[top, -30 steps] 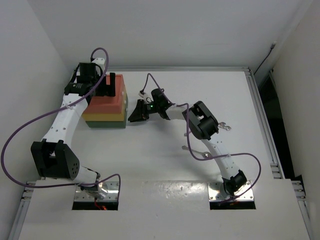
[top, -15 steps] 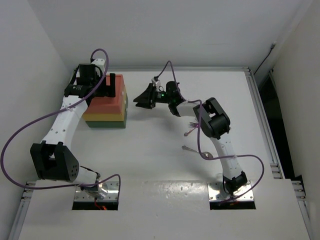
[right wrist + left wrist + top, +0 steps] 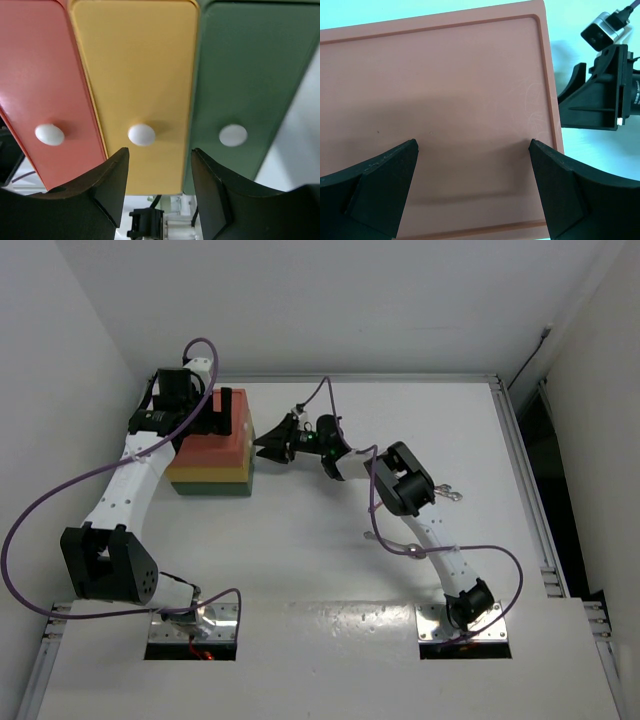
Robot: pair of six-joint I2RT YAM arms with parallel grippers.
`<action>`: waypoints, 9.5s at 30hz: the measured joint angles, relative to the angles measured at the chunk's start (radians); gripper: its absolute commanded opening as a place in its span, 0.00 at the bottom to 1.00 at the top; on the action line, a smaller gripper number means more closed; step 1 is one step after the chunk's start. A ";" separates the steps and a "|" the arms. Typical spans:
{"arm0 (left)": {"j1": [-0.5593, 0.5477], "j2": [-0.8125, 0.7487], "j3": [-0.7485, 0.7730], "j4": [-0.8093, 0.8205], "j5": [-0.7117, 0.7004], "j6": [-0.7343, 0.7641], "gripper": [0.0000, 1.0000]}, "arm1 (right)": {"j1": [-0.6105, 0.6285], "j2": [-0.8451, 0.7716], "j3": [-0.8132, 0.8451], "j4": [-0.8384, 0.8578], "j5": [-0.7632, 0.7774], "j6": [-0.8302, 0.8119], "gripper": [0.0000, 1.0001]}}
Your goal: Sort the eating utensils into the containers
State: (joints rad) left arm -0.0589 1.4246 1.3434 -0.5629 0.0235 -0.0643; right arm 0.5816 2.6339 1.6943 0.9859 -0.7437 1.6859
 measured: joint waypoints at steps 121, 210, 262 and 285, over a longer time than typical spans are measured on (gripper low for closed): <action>-0.002 -0.042 -0.048 0.025 0.000 0.005 1.00 | -0.350 -0.521 -0.324 -0.987 -0.100 -1.025 0.43; -0.086 -0.143 -0.084 -0.077 -0.066 0.022 1.00 | 0.010 -0.383 0.521 -1.707 0.148 -1.405 0.00; -0.083 -0.120 -0.079 -0.047 -0.099 -0.022 1.00 | -0.429 -0.829 -0.557 -1.524 0.545 -1.372 0.23; -0.083 -0.120 -0.094 -0.011 -0.122 -0.023 1.00 | -0.417 -0.706 -0.483 -1.542 0.604 -1.342 0.29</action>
State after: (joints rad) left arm -0.1421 1.3048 1.2495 -0.5735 -0.0986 -0.0872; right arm 0.1642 1.9282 1.2110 -0.5556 -0.1394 0.3439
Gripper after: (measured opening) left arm 0.995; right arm 0.286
